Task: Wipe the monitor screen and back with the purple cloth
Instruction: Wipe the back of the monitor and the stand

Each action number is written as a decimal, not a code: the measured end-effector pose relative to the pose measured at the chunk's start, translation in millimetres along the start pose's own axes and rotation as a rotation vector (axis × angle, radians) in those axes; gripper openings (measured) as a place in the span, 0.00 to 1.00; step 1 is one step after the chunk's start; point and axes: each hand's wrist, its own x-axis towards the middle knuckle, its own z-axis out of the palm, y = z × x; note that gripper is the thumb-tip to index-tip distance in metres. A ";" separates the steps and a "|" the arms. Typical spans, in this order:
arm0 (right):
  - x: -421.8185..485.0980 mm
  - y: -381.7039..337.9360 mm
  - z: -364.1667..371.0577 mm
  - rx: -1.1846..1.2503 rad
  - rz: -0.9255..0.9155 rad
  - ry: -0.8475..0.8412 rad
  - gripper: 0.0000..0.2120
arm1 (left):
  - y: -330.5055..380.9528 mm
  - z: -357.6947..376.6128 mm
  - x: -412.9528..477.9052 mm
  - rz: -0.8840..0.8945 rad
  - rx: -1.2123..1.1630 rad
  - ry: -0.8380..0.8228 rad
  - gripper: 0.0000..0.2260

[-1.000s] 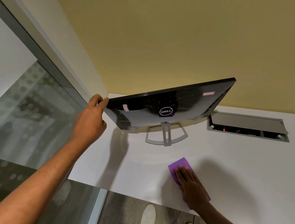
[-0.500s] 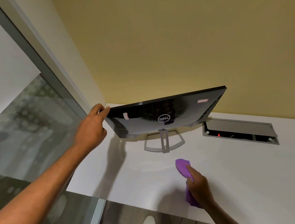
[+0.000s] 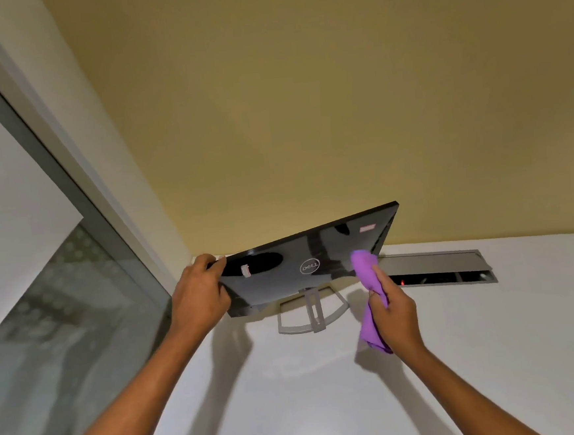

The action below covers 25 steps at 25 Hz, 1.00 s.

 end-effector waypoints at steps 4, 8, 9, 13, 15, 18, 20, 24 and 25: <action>17.2 -55.2 12.6 -0.024 -0.157 0.144 0.30 | 16.3 21.1 14.0 0.153 -0.048 -0.136 0.29; 29.8 -90.0 50.9 -0.204 -0.423 0.094 0.40 | 44.3 28.7 33.7 0.264 -0.067 -0.185 0.32; 32.5 -95.1 60.8 -0.257 -0.496 0.051 0.44 | 50.6 30.0 37.5 0.284 -0.081 -0.197 0.32; 48.1 -88.4 87.1 -0.481 -0.726 -0.088 0.52 | 64.1 37.8 43.2 0.279 -0.177 -0.201 0.31; 58.4 -76.6 84.6 -0.481 -0.739 -0.130 0.53 | 62.8 42.7 39.7 0.282 -0.167 -0.184 0.33; 72.4 -64.0 69.8 -0.510 -0.767 -0.136 0.55 | 61.1 45.3 34.0 0.291 -0.152 -0.159 0.36; 85.7 -55.8 54.7 -0.515 -0.768 -0.117 0.55 | 61.3 46.7 34.6 0.293 -0.147 -0.149 0.36; 114.2 -36.6 9.8 -0.537 -0.689 -0.050 0.56 | 58.4 46.7 35.1 0.290 -0.170 -0.145 0.37; 122.2 -30.1 -2.7 -0.531 -0.659 -0.022 0.56 | 58.6 45.6 34.9 0.287 -0.180 -0.148 0.37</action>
